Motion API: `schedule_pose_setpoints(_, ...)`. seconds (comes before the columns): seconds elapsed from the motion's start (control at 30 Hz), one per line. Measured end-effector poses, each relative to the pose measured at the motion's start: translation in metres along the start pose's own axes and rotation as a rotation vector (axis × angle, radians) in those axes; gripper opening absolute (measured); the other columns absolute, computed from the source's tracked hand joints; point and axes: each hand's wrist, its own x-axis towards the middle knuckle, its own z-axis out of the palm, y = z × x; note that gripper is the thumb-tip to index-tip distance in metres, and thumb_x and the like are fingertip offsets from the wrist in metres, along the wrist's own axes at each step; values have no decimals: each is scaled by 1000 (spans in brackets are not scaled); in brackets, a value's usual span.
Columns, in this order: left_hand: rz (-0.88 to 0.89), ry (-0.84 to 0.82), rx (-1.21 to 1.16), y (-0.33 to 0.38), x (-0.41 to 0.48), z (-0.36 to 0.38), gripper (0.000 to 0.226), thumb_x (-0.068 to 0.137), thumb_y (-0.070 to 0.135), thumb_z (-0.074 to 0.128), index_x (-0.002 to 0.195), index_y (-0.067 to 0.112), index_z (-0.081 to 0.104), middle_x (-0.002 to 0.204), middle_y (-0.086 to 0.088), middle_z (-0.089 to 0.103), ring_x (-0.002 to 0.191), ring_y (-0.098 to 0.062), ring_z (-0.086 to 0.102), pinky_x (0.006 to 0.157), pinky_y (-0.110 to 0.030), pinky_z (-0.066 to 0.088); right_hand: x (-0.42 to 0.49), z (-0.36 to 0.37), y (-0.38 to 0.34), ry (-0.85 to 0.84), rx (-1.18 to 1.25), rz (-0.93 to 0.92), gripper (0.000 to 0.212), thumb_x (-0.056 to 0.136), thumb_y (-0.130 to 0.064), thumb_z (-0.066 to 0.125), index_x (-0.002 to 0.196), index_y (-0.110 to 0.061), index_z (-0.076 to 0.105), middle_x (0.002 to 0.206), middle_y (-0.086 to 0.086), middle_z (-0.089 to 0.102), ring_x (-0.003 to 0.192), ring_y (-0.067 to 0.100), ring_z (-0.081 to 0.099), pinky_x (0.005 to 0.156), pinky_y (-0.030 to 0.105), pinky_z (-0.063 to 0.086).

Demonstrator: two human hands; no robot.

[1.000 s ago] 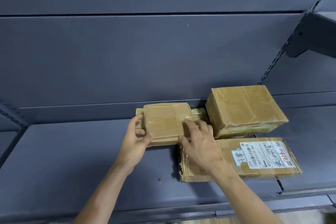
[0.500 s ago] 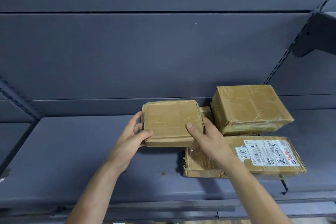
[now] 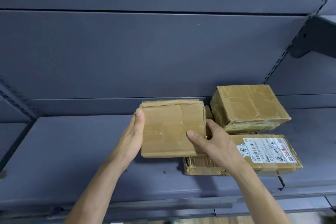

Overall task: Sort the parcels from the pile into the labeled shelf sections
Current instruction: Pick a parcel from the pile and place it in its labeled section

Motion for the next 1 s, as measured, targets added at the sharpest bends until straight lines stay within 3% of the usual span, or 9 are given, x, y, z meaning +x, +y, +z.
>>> schedule_pose_setpoints(0.07,-22,-29,48,-7,0,-3,91,61,107,0,143,75,24,158,35,29,145,-2,34,122,-45,17,-3,-2,-1,26,-4,-14,43,82,-57,75,117,-42,54,95,-28,69,93,-10,61,74,14,46)
schedule_pose_setpoints(0.2,42,-85,-123,-6,-3,-3,86,73,101,8,130,59,58,128,13,71,106,-18,72,111,-57,42,-9,-4,-7,84,-40,-63,41,82,-44,79,111,-44,50,99,-33,66,88,-8,61,70,17,44)
schedule_pose_setpoints(0.3,45,-80,-454,-1,-3,-1,75,86,88,33,118,33,73,121,2,75,109,-19,73,104,-53,50,-13,1,-9,93,-59,-138,48,85,-28,78,120,-46,51,111,-24,65,88,-1,62,73,15,46)
schedule_pose_setpoints(0.4,64,-34,-446,5,-6,0,40,88,64,64,87,25,72,97,3,74,87,-10,70,87,-37,51,-18,6,-6,66,42,-215,67,89,1,65,137,-43,50,134,-17,58,114,-3,58,91,6,42)
schedule_pose_setpoints(0.5,56,-1,-399,1,-7,3,19,75,38,71,88,24,68,96,-1,67,85,-15,61,85,-40,40,-20,4,-3,42,128,-213,71,93,12,48,142,-39,52,139,-23,56,127,-11,48,105,9,35)
schedule_pose_setpoints(0.6,89,-49,-426,-4,-8,4,38,75,25,71,113,33,68,111,1,75,96,-18,68,93,-40,41,-19,2,0,-11,364,-114,63,101,7,35,134,-39,62,132,-17,64,114,1,62,109,34,46)
schedule_pose_setpoints(0.73,142,-167,-381,-8,-10,7,84,80,19,74,155,36,37,133,4,70,125,-18,65,114,-41,43,-15,0,4,57,465,-31,36,106,-37,49,141,-42,55,135,-23,62,129,2,55,115,42,40)
schedule_pose_setpoints(0.87,198,-257,-310,-11,-14,17,73,89,14,70,153,34,41,142,8,64,133,-14,59,111,-34,48,-13,-1,2,-25,368,-101,40,104,-34,54,144,-40,49,128,-23,66,123,1,59,112,42,42)
schedule_pose_setpoints(1.0,193,-222,-321,-12,-18,26,71,91,21,71,152,39,39,140,7,65,131,-16,61,115,-47,40,-14,-4,5,-39,373,-118,49,100,-40,56,147,-45,44,133,-23,63,127,1,56,113,43,41)
